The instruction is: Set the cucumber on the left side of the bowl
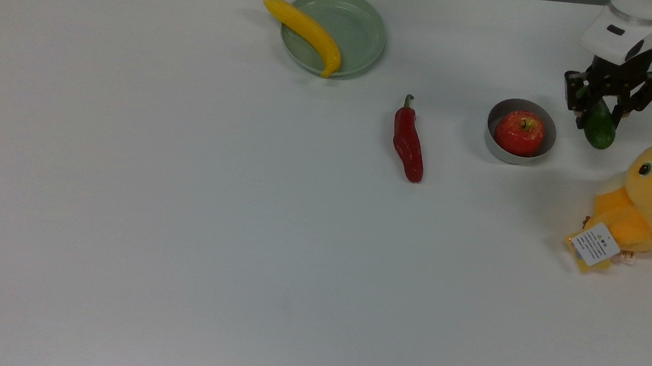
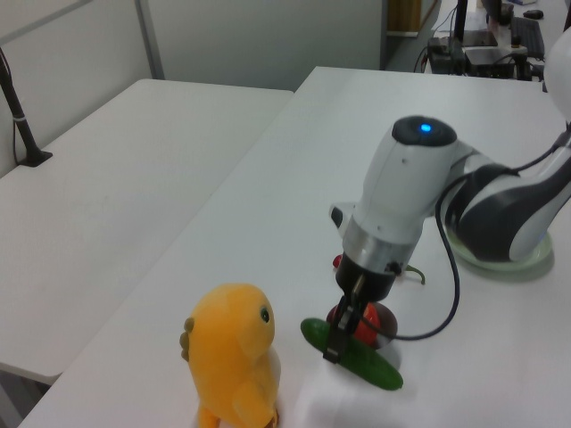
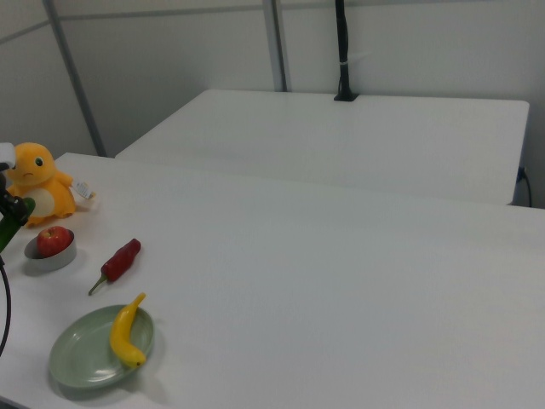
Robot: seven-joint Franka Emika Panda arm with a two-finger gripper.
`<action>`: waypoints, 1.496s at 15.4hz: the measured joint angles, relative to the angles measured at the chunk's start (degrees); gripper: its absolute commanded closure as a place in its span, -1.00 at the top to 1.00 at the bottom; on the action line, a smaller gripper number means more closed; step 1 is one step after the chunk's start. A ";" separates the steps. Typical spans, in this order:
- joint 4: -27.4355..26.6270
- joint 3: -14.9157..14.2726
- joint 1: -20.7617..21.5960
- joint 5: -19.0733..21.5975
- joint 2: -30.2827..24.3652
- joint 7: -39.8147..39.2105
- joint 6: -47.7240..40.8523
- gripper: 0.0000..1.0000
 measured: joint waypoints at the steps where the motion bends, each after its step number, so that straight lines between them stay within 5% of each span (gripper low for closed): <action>1: 0.27 0.00 0.12 -0.50 0.78 0.09 0.27 -0.72; 7: 1.26 -0.41 0.08 -1.38 2.89 0.12 0.61 -0.23; 17: 1.27 -0.87 -0.70 -3.35 3.36 0.16 0.61 1.00; 23: 1.38 -0.91 -1.28 -3.71 3.28 0.09 0.61 1.00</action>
